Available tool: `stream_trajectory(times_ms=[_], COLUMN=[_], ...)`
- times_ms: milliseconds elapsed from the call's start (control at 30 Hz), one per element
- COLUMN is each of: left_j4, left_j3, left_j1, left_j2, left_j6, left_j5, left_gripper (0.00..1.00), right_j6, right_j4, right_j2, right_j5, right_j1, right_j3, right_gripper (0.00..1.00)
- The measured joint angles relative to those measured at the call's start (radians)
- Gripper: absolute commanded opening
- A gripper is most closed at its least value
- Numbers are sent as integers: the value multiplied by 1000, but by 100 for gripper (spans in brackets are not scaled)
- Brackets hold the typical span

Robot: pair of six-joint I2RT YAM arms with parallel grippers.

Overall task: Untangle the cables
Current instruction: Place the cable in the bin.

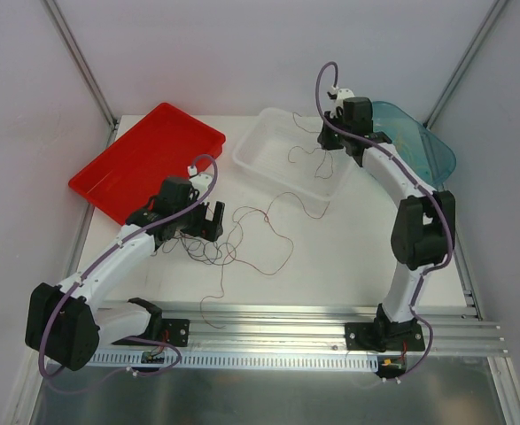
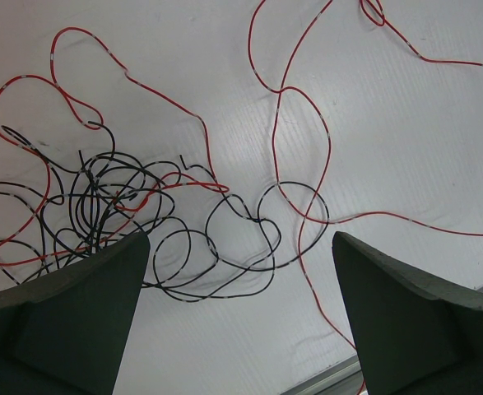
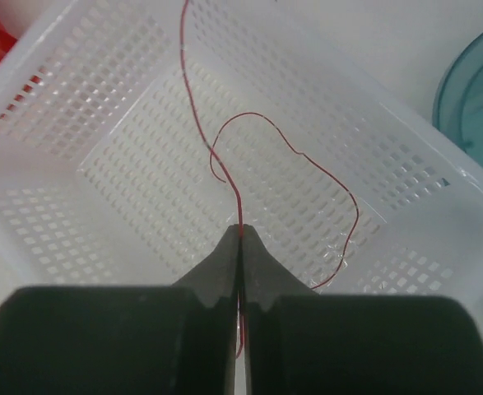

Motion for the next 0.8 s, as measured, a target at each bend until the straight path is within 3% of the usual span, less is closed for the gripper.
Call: stream_trajectory(times_ms=[267,533,633,667,700,800], left_j4=[0,0,0,0,0,0], left_j3=[0,0,0,0,0,0], left_j1=[0,0,0,0,0,0], left_j2=[0,0,0,0,0,0], left_j6=[0,0,0,0,0,0], left_j5=[2,18,19,19,19,20], left_gripper=[95,95,95,95,95,95], right_j6=[-24,-52,-64,-67,-70,-76], right_j4=[85,74,40,36,32,11], right_j2=[-169,-193,-185,-180,-175,-148], right_j5=[-37,-95,-111,-114,-116,-117], right_j1=[5,36,55,60,64,71], right_j3=[-72,-196,-204,-204,-204,-204], right_gripper=[1,1,8,13,25,36])
